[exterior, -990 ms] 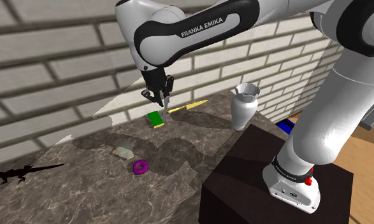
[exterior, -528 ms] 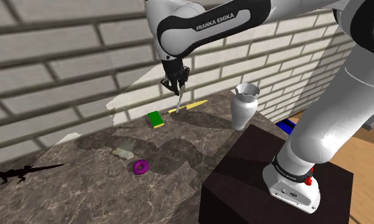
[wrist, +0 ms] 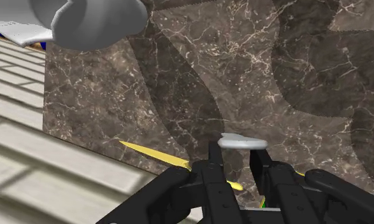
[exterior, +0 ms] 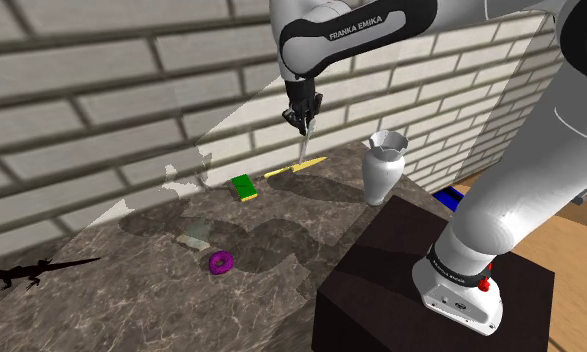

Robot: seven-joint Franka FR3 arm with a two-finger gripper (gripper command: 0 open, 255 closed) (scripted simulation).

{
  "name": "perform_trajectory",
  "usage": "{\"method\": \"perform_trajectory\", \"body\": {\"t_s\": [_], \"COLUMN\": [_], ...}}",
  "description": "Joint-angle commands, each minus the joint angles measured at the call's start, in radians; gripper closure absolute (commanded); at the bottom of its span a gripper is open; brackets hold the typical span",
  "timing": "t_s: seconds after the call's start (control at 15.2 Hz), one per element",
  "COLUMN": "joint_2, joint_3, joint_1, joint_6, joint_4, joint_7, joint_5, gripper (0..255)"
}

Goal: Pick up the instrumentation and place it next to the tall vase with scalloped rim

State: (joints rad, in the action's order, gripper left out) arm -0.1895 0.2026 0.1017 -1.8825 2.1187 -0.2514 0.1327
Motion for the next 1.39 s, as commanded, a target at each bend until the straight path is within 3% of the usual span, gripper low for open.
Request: {"method": "perform_trajectory", "body": {"t_s": [0.0, 0.59, 1.32], "joint_2": [-0.008, 0.011, 0.125], "joint_3": [-0.03, -0.164, -0.297], "joint_1": [0.022, 0.119, 0.222], "joint_6": [-0.013, -0.056, -0.104], "joint_4": [0.013, 0.003, -0.102], "joint_7": [0.05, 0.26, 0.487], "joint_5": [0.007, 0.043, 0.056], "gripper": [255, 255, 255]}}
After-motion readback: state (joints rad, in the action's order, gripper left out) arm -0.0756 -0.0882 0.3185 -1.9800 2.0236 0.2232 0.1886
